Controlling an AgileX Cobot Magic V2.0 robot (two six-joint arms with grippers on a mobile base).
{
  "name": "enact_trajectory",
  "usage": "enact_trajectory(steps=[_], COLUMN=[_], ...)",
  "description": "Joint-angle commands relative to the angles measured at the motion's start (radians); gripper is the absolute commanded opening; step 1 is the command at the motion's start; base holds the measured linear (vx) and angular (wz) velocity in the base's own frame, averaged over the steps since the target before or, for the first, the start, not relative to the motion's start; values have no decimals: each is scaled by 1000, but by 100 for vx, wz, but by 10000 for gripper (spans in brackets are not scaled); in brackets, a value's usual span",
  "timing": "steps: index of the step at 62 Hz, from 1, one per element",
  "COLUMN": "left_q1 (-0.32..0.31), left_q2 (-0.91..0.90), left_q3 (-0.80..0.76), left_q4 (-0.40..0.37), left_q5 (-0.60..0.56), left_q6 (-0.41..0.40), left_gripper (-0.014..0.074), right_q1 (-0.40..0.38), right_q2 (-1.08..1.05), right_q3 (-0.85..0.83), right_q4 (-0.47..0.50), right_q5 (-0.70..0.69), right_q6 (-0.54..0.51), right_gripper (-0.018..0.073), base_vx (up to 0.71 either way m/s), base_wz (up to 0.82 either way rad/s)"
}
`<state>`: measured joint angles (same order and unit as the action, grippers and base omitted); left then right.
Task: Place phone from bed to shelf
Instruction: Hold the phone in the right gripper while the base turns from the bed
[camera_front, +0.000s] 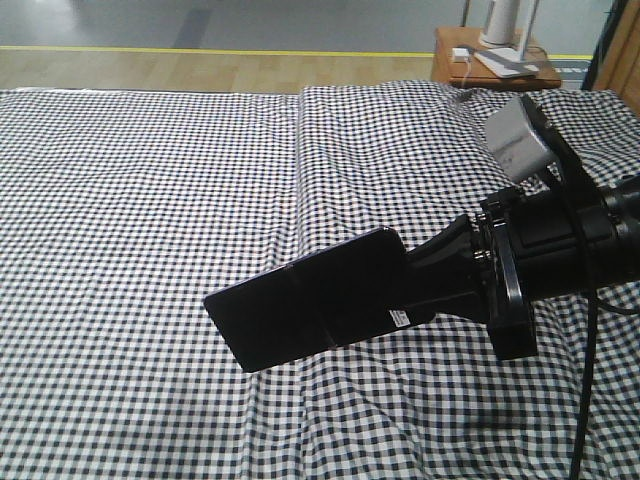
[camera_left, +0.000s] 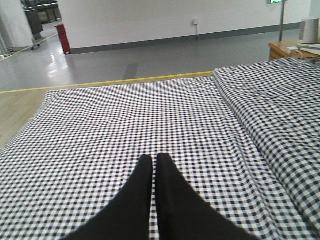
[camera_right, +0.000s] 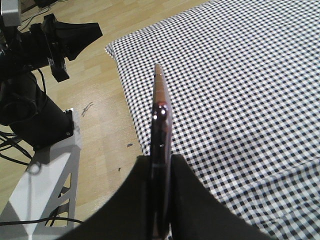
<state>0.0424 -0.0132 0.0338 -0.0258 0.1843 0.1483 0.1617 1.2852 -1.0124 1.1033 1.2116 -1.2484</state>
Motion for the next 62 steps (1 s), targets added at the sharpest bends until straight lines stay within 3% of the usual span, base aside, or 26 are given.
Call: enact_trajectory(steps=[1, 62], left_q1=[-4, -4], left_q2=[-13, -13], left_q3=[-21, -21], left_q4=[-9, -9], left_q5=[-72, -72], left_q6=[-6, -6], left_gripper=[1, 1], right_q1=[-4, -4], right_q2=[-29, -29], right_q3=[-25, -25], right_q4=[86, 86], right_q5=[76, 76], right_q6=[-5, -5], right_gripper=[-2, -2], base_vx=[-6, -11], base_wz=[22, 42])
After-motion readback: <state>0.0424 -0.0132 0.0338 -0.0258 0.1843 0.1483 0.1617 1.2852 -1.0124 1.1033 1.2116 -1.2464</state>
